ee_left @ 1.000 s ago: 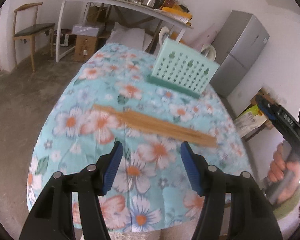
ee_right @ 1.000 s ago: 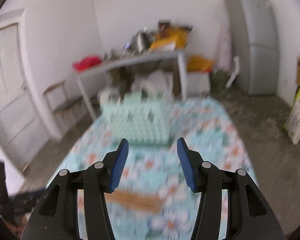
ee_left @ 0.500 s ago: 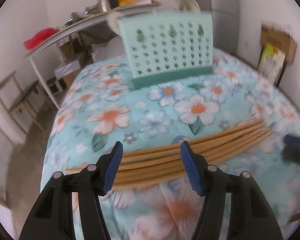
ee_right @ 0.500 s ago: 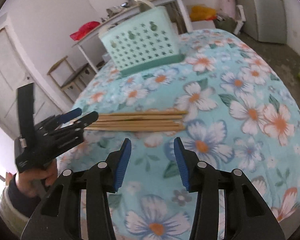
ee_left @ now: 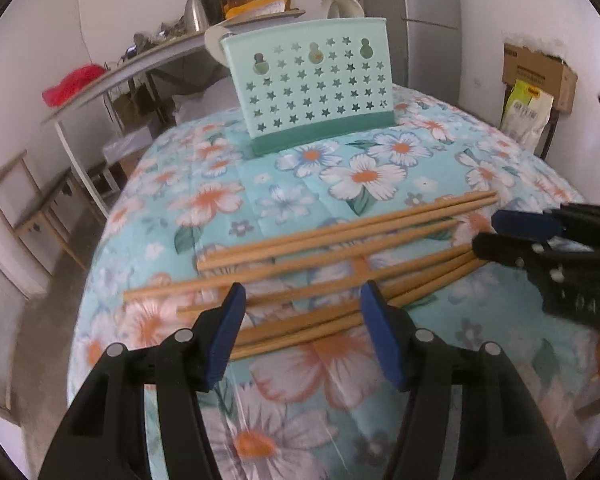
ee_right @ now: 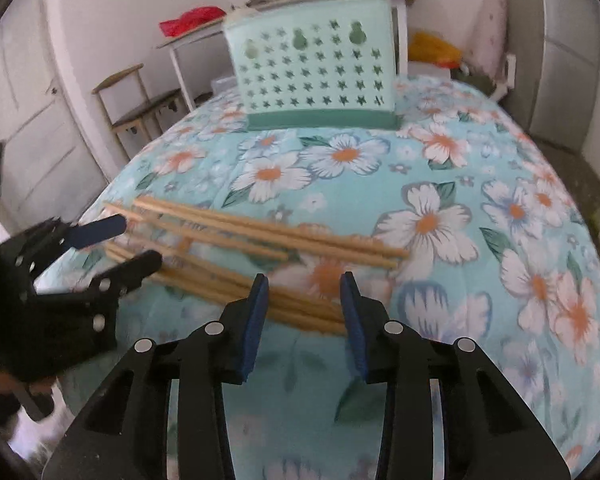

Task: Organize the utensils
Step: 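Grasp one wooden chopstick with the left tool while the right tool approaches the chopsticks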

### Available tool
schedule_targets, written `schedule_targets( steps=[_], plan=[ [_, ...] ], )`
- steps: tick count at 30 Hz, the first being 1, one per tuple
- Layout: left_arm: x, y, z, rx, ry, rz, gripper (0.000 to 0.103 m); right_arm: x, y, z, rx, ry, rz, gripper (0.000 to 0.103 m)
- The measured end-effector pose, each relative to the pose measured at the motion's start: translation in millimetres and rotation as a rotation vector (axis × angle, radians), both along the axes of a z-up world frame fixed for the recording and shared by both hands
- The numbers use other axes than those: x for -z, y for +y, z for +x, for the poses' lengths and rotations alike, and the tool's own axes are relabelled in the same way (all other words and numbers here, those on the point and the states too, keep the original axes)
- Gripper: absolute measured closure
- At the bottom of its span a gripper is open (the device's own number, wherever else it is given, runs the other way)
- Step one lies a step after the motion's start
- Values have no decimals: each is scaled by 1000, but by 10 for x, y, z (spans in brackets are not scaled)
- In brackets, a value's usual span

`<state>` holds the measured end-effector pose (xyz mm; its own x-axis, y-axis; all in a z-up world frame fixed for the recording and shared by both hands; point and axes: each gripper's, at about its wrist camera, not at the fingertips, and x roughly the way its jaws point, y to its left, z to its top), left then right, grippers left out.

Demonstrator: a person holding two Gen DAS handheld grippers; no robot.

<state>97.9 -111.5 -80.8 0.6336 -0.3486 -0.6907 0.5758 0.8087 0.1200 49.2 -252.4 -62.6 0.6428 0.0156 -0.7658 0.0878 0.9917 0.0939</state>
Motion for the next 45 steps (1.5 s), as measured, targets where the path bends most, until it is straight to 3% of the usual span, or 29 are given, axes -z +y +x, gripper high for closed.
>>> schedule_targets(
  steps=[4, 8, 12, 14, 17, 21, 22, 24, 27, 32, 37, 40, 42, 45],
  plan=[
    [46, 35, -83, 16, -2, -20, 45, 31, 28, -9, -9, -17, -15, 68],
    [101, 1, -291, 49, -93, 74, 45, -9, -91, -54, 6, -14, 87, 68],
    [-1, 10, -345, 77, -104, 52, 45, -155, -289, -162, 69, -50, 190, 67],
    [-68, -54, -416, 143, -141, 72, 45, -231, -423, -224, 110, -74, 241, 66],
    [-76, -254, -545, 286, -196, 172, 46, -272, -638, -298, 185, -82, 300, 66],
    [35, -517, -599, 398, -218, 308, 59, -236, -760, -358, 234, -77, 333, 65],
    [45, -554, -594, 413, -222, 320, 61, -215, -771, -367, 239, -73, 340, 65],
    [62, -597, -586, 443, -221, 333, 76, -165, -778, -379, 245, -60, 348, 65],
    [88, -641, -634, 491, -259, 380, 91, -101, -799, -377, 244, -43, 358, 65],
    [107, -677, -642, 542, -309, 448, 102, -86, -807, -375, 239, -44, 360, 65],
    [42, -672, -656, 568, -334, 483, 102, -87, -827, -411, 242, -48, 371, 65],
    [51, -697, -651, 577, -330, 513, 100, -83, -830, -419, 241, -46, 376, 65],
    [92, -726, -643, 583, -332, 535, 91, -80, -838, -425, 244, -46, 380, 65],
    [158, -773, -631, 598, -352, 565, 90, -78, -847, -426, 247, -46, 388, 65]
  ],
)
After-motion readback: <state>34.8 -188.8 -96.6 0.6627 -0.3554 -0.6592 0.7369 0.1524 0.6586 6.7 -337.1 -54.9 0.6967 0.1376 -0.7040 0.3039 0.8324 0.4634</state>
